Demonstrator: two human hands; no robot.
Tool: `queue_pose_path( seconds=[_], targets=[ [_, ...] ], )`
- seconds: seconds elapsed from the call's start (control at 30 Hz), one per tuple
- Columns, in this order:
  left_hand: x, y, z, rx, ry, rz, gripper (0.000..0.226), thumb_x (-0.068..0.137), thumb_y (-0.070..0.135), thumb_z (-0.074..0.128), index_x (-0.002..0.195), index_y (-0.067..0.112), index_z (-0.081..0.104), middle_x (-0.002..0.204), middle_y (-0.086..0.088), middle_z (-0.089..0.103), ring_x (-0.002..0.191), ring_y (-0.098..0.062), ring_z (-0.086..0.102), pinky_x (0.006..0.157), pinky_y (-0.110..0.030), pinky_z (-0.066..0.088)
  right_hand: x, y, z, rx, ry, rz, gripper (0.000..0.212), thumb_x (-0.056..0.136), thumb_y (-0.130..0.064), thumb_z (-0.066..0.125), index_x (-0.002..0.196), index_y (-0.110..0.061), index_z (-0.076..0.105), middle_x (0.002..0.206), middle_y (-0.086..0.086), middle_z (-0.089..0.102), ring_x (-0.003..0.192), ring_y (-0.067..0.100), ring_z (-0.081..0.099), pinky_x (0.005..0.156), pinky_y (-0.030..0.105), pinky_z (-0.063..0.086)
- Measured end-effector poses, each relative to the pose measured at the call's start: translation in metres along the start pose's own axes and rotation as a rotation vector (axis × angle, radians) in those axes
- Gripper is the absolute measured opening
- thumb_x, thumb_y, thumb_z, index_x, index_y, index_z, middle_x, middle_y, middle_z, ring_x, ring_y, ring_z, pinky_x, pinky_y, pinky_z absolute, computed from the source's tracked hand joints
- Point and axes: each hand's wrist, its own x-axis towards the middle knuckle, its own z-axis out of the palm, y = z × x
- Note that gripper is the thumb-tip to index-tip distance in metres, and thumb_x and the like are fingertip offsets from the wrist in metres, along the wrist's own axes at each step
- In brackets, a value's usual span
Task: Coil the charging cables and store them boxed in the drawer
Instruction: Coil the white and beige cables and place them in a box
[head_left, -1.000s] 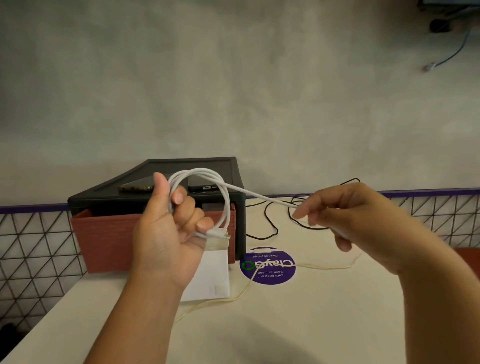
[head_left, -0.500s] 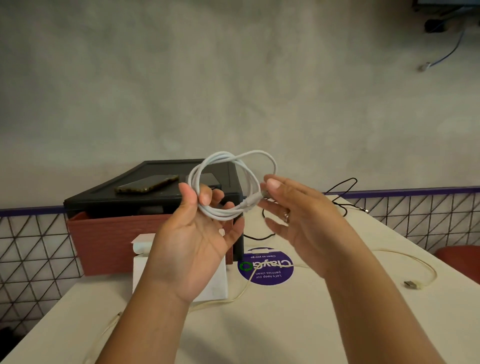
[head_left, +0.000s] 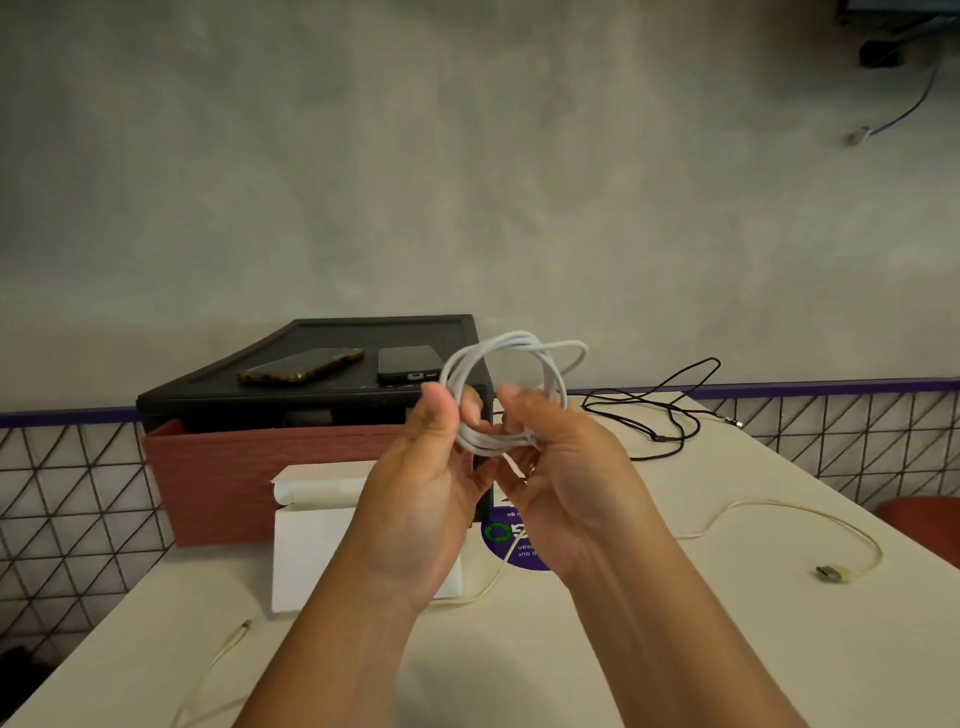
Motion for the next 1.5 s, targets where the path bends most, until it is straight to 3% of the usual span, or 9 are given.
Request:
queue_pose_path(
  seconds=[0.23,0.33,0.53,0.7,0.9,1.03,1.2,1.4,1.5],
  targets=[
    [-0.003,-0.002,0.006,0.171,0.040,0.126,0.034,0.081,0.049,0.054,0.056,0.027,0.062,0.071,0.001,0.061,0.071,-0.011,0.061,0.064,-0.018,0.051,0.001,0.002,-0.002,-0.026,0.046,0.120,0.004,0.077,-0.006,0.061,0.079,-0.010,0.059,0.053,-0.002,0.052,0.052,0.008,0.046,0.054,0.021,0.037],
    [-0.002,-0.006,0.008,0.469,0.055,0.248,0.023,0.071,0.054,0.055,0.060,0.036,0.062,0.083,-0.001,0.050,0.065,-0.005,0.049,0.059,-0.015,0.043,0.000,0.003,0.002,0.034,0.003,0.277,0.022,0.084,-0.024,0.055,0.063,-0.016,0.056,0.055,-0.002,0.042,0.047,0.009,0.036,0.053,0.022,0.035],
    [0.001,-0.014,0.006,0.745,0.014,0.413,0.016,0.076,0.057,0.049,0.074,0.048,0.062,0.086,0.025,0.045,0.077,-0.007,0.048,0.063,-0.011,0.039,0.006,0.009,0.000,0.025,-0.014,0.278,0.021,0.090,-0.030,0.048,0.083,-0.017,0.062,0.090,0.009,0.054,0.085,0.023,0.050,0.067,0.030,0.046],
    [0.000,-0.010,0.004,0.461,0.136,0.308,0.023,0.085,0.044,0.054,0.068,0.032,0.062,0.068,0.006,0.059,0.062,-0.013,0.052,0.055,-0.017,0.046,0.000,0.003,0.003,-0.056,0.050,0.179,0.035,0.089,-0.023,0.053,0.056,-0.014,0.045,0.054,0.000,0.048,0.046,0.013,0.046,0.048,0.020,0.041],
    [0.001,0.007,-0.013,0.326,-0.017,0.112,0.012,0.084,0.018,0.051,0.090,0.019,0.061,0.070,0.004,0.063,0.092,-0.014,0.065,0.092,-0.032,0.051,0.002,-0.014,-0.003,-0.249,0.160,0.004,0.032,0.087,-0.008,0.053,0.056,-0.004,0.049,0.058,0.007,0.049,0.051,0.014,0.054,0.063,0.028,0.052],
    [-0.001,0.018,-0.022,0.155,-0.093,-0.045,0.017,0.072,0.009,0.051,0.063,0.014,0.064,0.060,-0.003,0.050,0.076,-0.015,0.061,0.068,-0.031,0.056,0.001,-0.017,0.002,-0.393,0.126,-0.015,0.016,0.087,-0.002,0.053,0.078,0.006,0.064,0.057,0.007,0.053,0.058,0.013,0.058,0.065,0.024,0.051],
    [0.001,0.013,-0.011,-0.108,0.143,0.036,0.024,0.068,0.025,0.043,0.047,0.015,0.038,0.051,-0.001,0.031,0.057,-0.016,0.038,0.059,-0.027,0.037,-0.005,-0.002,0.006,-0.683,0.073,-0.158,0.048,0.084,-0.014,0.058,0.037,-0.019,0.053,0.040,-0.009,0.043,0.040,0.007,0.039,0.054,0.024,0.039],
    [-0.001,0.005,0.012,-0.046,0.301,0.183,0.042,0.071,0.045,0.048,0.040,0.019,0.041,0.040,0.007,0.036,0.036,-0.006,0.039,0.041,-0.017,0.039,-0.016,-0.001,0.014,-0.781,-0.088,-0.283,0.043,0.080,-0.014,0.060,0.037,-0.016,0.054,0.087,0.003,0.060,0.083,0.010,0.058,0.068,0.024,0.040],
    [0.001,0.009,0.010,-0.166,0.383,0.252,0.040,0.071,0.047,0.050,0.053,0.016,0.031,0.044,0.006,0.029,0.039,-0.006,0.035,0.045,-0.018,0.042,-0.013,0.001,0.012,-0.688,-0.194,-0.249,0.032,0.069,-0.017,0.057,0.046,0.003,0.049,0.081,0.003,0.067,0.107,0.008,0.058,0.087,0.036,0.047]
  ],
)
